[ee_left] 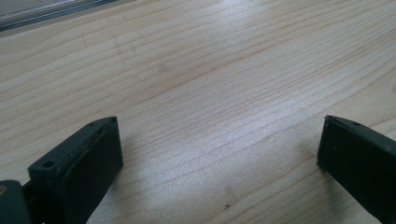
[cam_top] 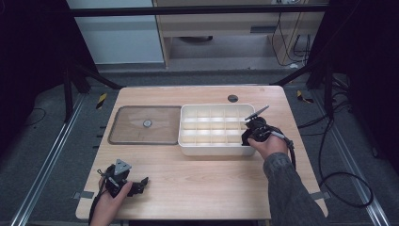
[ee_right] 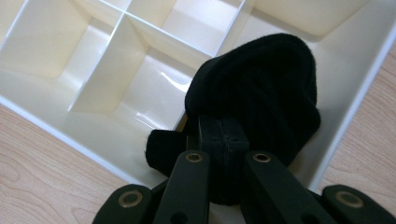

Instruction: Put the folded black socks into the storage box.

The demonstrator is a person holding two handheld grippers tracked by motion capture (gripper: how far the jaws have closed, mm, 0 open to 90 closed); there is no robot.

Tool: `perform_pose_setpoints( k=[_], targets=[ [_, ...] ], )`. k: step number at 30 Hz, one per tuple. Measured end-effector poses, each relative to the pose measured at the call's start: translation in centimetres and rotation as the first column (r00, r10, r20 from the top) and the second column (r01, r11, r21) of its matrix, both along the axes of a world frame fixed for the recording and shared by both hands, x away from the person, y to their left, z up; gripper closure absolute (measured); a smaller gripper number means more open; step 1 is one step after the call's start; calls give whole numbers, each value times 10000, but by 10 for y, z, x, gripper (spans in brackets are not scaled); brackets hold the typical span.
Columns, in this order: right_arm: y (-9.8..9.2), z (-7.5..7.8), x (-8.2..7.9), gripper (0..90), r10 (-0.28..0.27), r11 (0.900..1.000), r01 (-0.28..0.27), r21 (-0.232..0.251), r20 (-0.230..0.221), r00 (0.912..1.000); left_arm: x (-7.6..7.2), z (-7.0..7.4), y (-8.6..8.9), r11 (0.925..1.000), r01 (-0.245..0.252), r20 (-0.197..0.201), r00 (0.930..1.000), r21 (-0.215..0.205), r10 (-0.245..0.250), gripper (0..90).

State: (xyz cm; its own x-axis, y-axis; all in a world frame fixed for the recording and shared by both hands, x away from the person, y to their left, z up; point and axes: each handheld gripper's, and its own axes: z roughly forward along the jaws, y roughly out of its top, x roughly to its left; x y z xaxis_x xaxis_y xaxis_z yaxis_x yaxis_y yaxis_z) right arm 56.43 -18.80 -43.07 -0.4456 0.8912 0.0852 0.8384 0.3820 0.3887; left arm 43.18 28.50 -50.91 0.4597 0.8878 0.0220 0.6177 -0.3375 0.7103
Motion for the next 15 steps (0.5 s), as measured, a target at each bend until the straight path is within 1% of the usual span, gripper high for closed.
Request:
perform_pose_setpoints(
  k=[10, 15],
  targets=[
    [0, -1, 1, 900, -19, 10000, 19, 71, -103, 9999, 0, 0, 0, 10000, 3, 1, 10000, 8, -3, 0],
    [0, -2, 1, 900, 2, 10000, -2, 2, -151, 9999, 0, 0, 0, 10000, 32, 13, 10000, 12, -32, 0]
  ],
)
